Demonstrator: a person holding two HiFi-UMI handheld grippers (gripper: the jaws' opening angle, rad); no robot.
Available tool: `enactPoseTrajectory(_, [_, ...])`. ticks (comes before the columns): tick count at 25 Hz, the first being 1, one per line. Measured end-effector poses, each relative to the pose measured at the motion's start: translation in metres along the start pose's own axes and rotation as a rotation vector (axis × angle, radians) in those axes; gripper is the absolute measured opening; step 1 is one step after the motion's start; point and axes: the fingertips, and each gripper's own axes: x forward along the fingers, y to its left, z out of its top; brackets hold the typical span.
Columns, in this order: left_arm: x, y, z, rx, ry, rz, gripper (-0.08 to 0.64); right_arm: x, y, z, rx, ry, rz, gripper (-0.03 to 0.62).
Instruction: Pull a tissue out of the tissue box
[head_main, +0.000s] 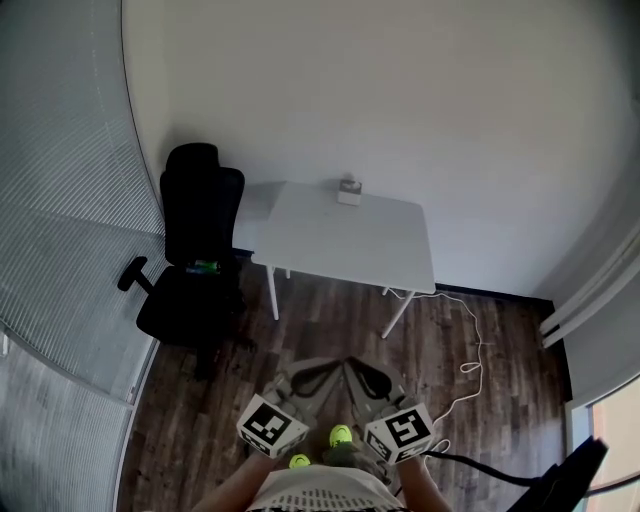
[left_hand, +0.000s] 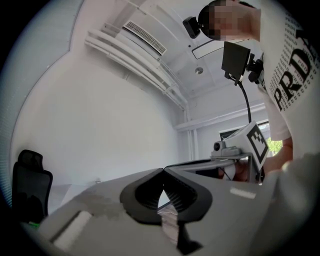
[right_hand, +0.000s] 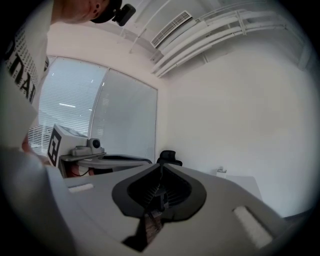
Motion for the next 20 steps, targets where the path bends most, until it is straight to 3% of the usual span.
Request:
enactPoseTrajectory(6, [0.027, 0.016, -0.004, -0.016, 0.015, 0.026, -0.011, 0.014, -0.028, -0.003, 0.019, -0.005, 0.022, 0.011])
enactPoseTrajectory(10, [0.059, 0.026, -0.006, 0.006, 0.034, 0.031, -0.011, 0.022, -0.062, -0.001, 0.027, -0.011, 0.031, 0.015])
enactPoseTrajectory(20, [0.145, 0.057, -0.010, -0.033, 0.037, 0.102, -0.011, 0.045, -0.147, -0.004, 0.044, 0.013, 0.094, 0.015])
